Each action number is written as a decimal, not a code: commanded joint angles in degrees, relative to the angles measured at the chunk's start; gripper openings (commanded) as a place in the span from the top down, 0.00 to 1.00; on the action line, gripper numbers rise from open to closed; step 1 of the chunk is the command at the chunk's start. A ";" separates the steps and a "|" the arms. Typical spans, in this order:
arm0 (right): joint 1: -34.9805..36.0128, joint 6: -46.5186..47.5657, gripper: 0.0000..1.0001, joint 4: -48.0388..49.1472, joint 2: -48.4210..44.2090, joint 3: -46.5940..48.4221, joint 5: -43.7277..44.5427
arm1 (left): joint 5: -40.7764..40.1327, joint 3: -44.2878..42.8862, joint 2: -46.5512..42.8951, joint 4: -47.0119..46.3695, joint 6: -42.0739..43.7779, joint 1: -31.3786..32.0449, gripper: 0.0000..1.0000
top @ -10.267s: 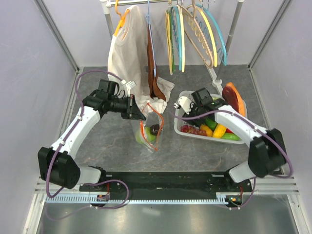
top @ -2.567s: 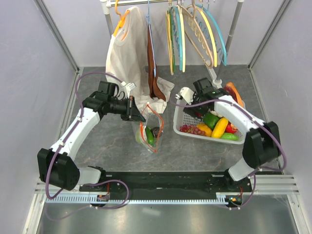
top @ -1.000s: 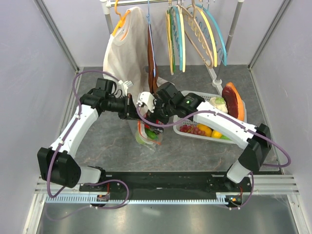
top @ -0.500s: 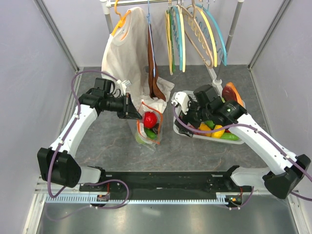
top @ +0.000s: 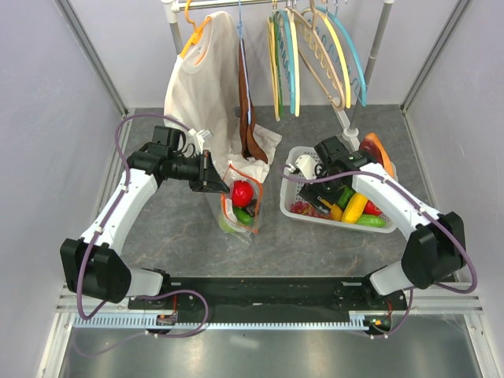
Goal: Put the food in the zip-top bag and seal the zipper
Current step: Pick up the fake vegetable from the bin, then place the fake vegetable in the zipper food storage bag, then pick up the fake fruit from the bin.
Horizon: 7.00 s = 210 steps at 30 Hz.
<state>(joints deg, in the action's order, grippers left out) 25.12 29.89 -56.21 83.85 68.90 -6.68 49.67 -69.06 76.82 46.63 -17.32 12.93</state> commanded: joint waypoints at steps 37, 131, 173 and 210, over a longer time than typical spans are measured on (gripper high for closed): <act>-0.69 12.56 0.98 -4.44 6.67 14.33 5.80 | -1.94 -2.75 -0.96 0.65 1.76 -0.18 0.98; 12.06 -4.32 0.10 -11.45 -6.36 21.63 -7.31 | 17.30 2.26 -0.27 -1.11 -2.98 -3.79 0.98; -15.63 107.92 0.05 -21.06 -10.29 -6.67 3.51 | 16.60 4.55 -0.62 -2.25 -1.05 -3.79 0.98; -12.56 98.00 0.54 -8.30 -5.81 -3.99 -1.67 | 15.37 3.23 0.79 -2.34 -1.93 -3.88 0.98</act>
<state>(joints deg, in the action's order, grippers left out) 12.45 114.19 -63.31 77.17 56.38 -3.99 64.99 -64.36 77.28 45.28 -20.05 9.34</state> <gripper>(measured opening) 0.546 0.033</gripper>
